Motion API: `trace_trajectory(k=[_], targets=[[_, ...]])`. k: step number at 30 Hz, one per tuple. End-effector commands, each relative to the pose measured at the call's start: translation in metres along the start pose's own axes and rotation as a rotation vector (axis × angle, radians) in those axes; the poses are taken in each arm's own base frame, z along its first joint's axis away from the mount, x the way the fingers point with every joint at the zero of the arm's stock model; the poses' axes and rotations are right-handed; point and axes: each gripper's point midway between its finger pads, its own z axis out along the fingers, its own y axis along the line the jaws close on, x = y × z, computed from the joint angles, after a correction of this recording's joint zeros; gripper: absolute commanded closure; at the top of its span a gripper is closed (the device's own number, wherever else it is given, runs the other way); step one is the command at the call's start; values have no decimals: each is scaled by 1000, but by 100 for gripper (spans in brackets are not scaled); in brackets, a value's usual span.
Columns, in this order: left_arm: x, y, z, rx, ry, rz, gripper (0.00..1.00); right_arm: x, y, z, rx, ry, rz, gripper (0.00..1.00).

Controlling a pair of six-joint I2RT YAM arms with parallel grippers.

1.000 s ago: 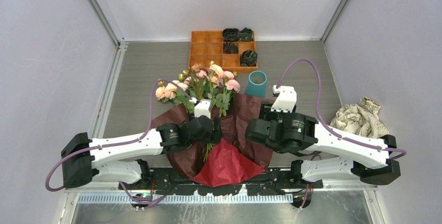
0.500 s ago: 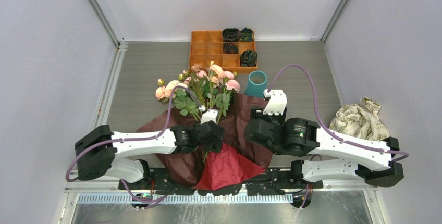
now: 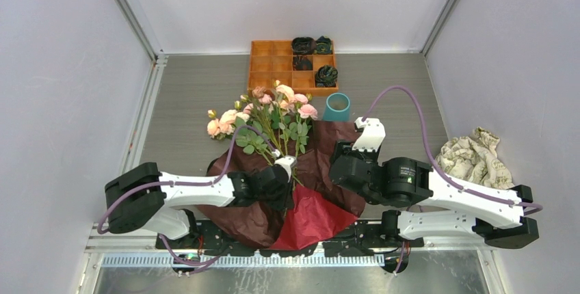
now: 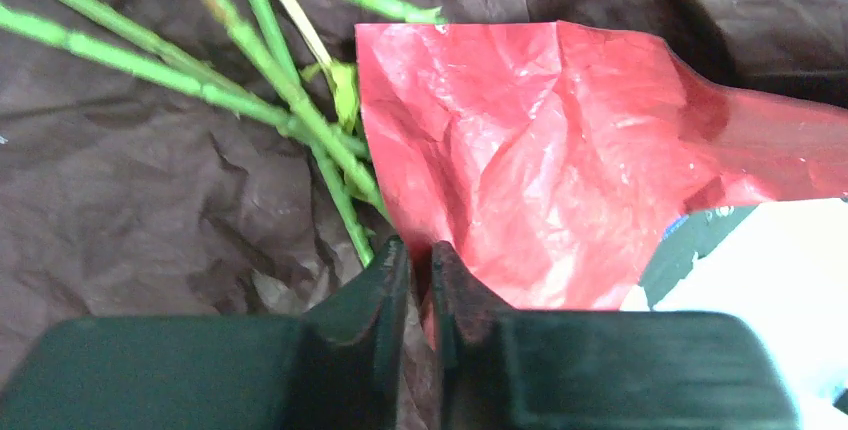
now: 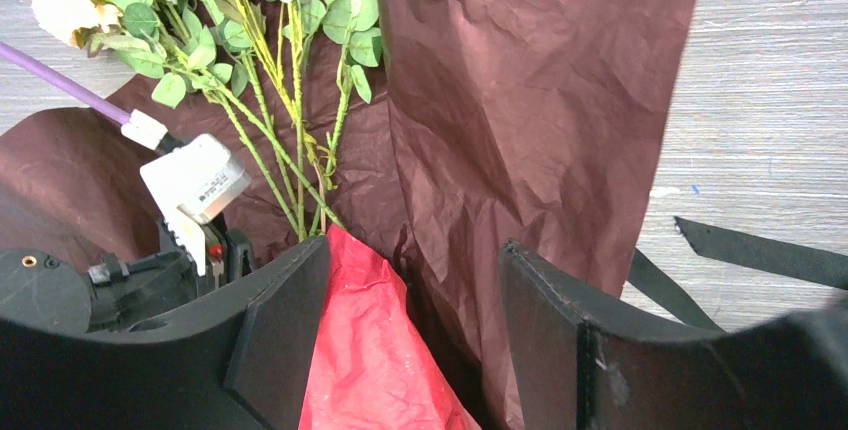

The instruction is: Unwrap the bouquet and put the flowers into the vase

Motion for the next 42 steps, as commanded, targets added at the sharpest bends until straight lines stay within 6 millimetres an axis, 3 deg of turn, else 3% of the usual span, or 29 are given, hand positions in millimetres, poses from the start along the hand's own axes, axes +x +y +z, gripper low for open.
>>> trace_trajectory(k=[1, 4, 9, 17, 22, 26, 32, 37, 42], targets=[[5, -31, -12, 137, 10, 30, 90, -10, 3, -2, -14, -39, 27, 33], [7, -31, -23, 137, 4, 32, 100, -10, 4, -2, -18, -42, 24, 33], [9, -35, -45, 172, -2, 28, 98, 1, 10, 3, -14, -1, -19, 32], [23, -67, -84, 349, 7, 69, 96, 16, 25, 14, -16, 39, -64, 31], [40, -96, -109, 466, 34, 138, 96, 28, 45, 29, 15, 70, -131, 33], [54, -122, -132, 567, 56, 227, 96, 50, 64, 47, 18, 124, -166, 48], [65, -147, -167, 681, 51, 363, 95, 86, 76, 54, -20, 249, -198, 99], [54, -141, -174, 651, -15, 404, 83, 129, 70, 30, -128, 394, -234, 99], [23, -134, -185, 565, -143, 415, 74, 184, 60, -13, -200, 504, -305, 99]])
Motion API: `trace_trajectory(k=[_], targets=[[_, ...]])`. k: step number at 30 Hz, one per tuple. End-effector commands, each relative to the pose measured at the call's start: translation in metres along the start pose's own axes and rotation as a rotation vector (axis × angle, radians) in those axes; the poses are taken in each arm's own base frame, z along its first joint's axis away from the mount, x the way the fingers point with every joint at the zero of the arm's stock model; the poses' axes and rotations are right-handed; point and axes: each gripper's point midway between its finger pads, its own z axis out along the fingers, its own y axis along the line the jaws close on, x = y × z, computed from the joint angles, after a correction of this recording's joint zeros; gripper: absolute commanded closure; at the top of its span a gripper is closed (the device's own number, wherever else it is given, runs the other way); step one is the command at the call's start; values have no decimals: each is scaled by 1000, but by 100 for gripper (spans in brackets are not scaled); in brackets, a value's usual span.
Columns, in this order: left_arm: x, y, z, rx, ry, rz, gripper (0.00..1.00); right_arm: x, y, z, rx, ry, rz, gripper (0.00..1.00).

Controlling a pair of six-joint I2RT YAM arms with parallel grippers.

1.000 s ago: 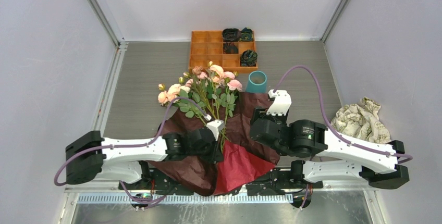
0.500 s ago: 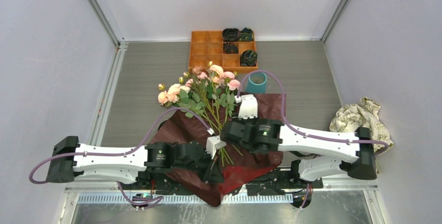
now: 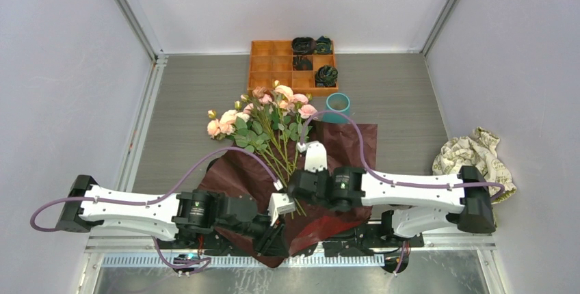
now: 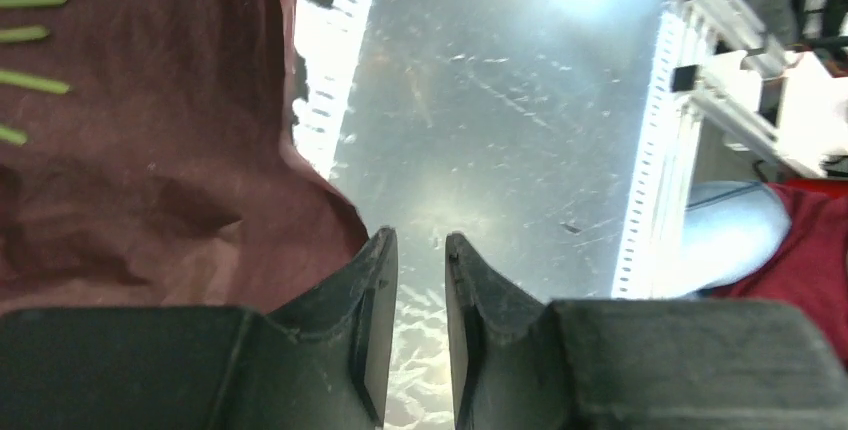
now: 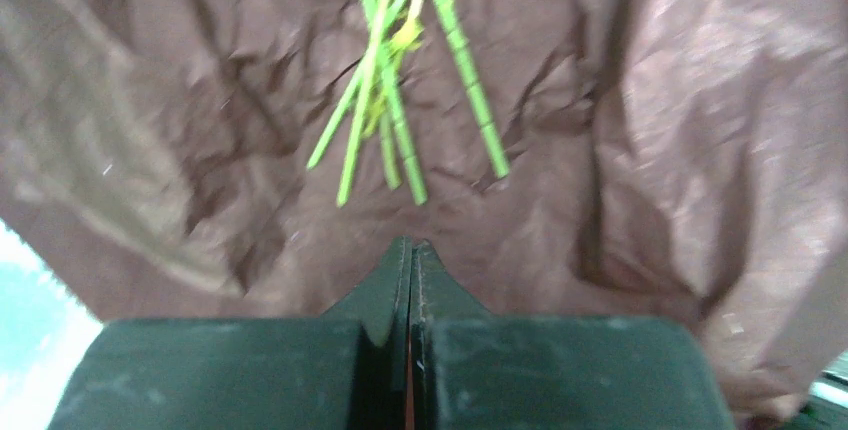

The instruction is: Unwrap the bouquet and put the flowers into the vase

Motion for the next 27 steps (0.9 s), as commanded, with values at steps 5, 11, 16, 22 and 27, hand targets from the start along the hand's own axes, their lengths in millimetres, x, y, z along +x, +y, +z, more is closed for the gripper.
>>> trace_trajectory(k=[5, 11, 16, 22, 27], targets=[[-92, 24, -60, -253, -427, 23, 71, 109, 23, -35, -89, 180, -107, 99], [-101, 70, -106, -477, -622, -91, 62, 136, 44, -59, -81, 179, -212, 99], [-97, 91, -123, -583, -674, -162, 62, 109, 57, -71, -65, 73, -251, 99], [-101, 117, -157, -811, -755, -237, 62, 26, 63, -101, -56, -212, -195, 85], [-115, 125, -179, -977, -820, -247, 62, -51, 54, -104, 14, -333, -94, 71]])
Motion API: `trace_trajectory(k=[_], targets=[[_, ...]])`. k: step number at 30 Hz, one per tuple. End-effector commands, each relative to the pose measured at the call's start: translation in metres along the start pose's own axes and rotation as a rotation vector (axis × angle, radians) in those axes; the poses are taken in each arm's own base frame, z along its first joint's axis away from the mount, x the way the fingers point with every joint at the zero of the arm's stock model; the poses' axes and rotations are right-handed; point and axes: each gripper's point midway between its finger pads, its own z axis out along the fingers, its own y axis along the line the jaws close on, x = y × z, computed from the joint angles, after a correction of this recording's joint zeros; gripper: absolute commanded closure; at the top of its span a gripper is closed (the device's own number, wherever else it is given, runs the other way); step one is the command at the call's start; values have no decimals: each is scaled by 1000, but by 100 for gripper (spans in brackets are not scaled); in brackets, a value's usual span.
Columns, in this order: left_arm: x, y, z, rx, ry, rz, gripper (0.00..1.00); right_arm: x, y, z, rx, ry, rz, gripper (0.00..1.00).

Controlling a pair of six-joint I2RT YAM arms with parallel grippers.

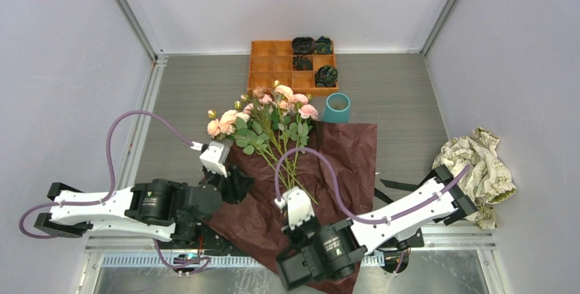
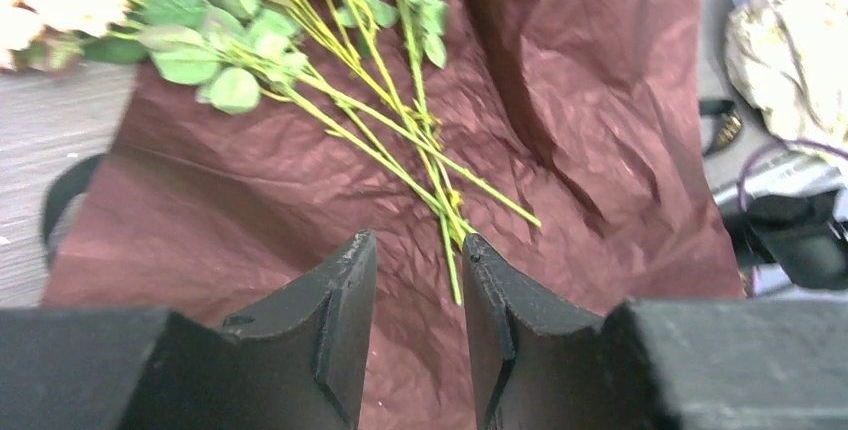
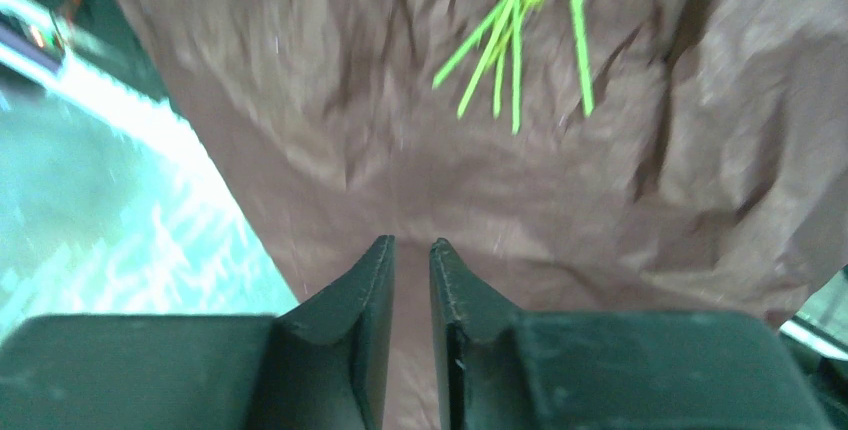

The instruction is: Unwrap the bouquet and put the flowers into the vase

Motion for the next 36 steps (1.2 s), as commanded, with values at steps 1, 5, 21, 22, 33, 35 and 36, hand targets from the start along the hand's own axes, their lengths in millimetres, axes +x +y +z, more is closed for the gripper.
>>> trace_trajectory(k=[1, 5, 21, 22, 33, 35, 36], targets=[[-43, 23, -4, -201, -157, -39, 61, -85, -41, 9, 119, -187, 64, 70], [-69, 46, -16, -349, -231, -71, 60, -122, -66, 42, 174, -154, 120, 69], [-76, -2, 114, -109, 68, -73, 63, -197, -121, 163, 249, 19, 203, 66], [-82, -4, 122, -84, 72, -100, 63, -198, -123, 171, 248, 34, 203, 66], [-102, 58, 151, -57, 103, -402, 69, -189, -148, 264, 270, 178, 218, 66], [-100, 74, 141, -121, 65, -396, 68, -193, -151, 278, 258, 183, 216, 63], [-100, 82, 135, -150, 45, -397, 68, -196, -151, 285, 252, 187, 214, 61]])
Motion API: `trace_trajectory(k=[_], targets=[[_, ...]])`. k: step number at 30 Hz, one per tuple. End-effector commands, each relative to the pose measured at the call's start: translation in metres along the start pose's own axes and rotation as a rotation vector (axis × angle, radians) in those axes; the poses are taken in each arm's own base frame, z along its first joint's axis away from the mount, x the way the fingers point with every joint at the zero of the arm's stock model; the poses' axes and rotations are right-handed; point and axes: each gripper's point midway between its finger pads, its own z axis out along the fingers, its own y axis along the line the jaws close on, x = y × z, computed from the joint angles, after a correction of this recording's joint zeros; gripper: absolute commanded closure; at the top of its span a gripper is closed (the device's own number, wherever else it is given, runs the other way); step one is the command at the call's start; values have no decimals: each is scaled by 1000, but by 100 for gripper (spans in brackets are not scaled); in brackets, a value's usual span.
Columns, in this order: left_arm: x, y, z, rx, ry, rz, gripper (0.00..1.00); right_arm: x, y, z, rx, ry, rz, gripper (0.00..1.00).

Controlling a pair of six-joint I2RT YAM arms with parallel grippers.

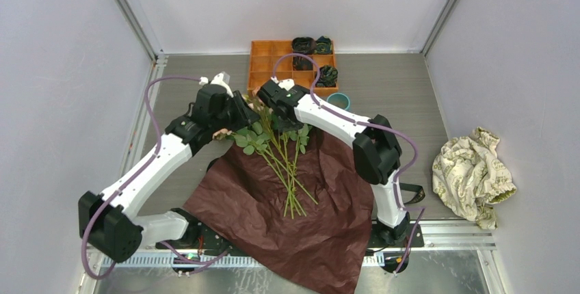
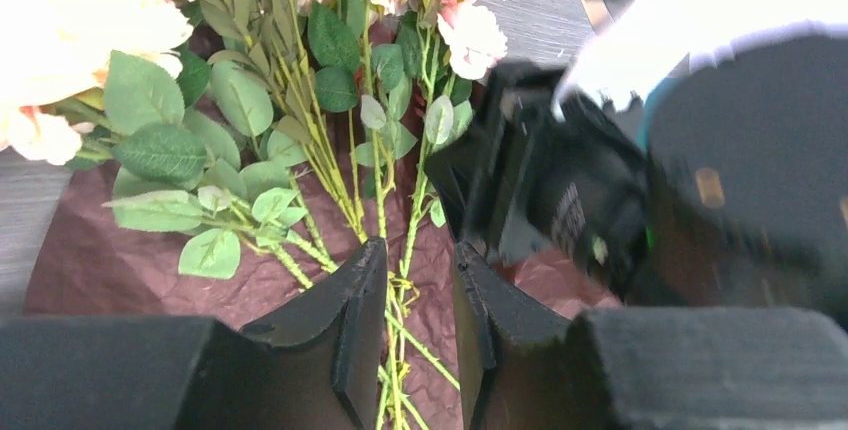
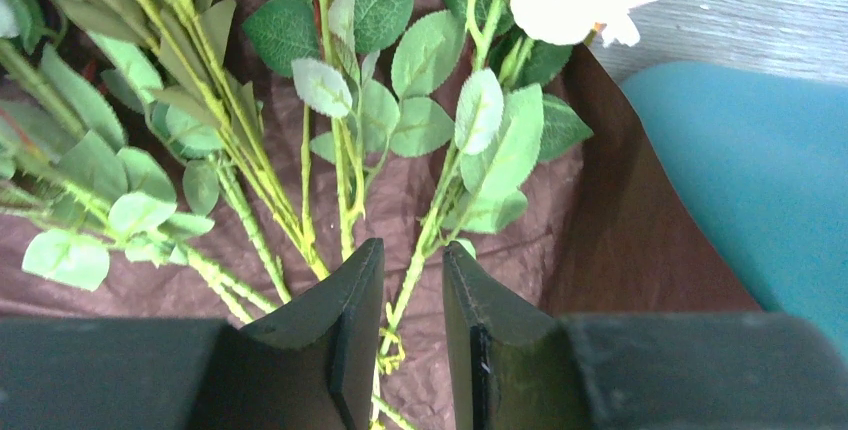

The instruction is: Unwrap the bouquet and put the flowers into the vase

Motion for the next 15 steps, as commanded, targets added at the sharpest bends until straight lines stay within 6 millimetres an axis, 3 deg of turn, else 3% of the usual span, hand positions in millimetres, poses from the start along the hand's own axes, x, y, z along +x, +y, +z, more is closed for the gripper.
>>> trace_trajectory(k=[1, 8, 15], targets=[[-15, 13, -30, -25, -119, 17, 67, -41, 21, 4, -97, -57, -1, 60], [-2, 43, -47, -114, -127, 35, 67, -56, 33, 37, -81, -50, -30, 53], [14, 61, -50, -153, -102, 33, 67, -63, 24, 72, -63, -17, -8, 54]])
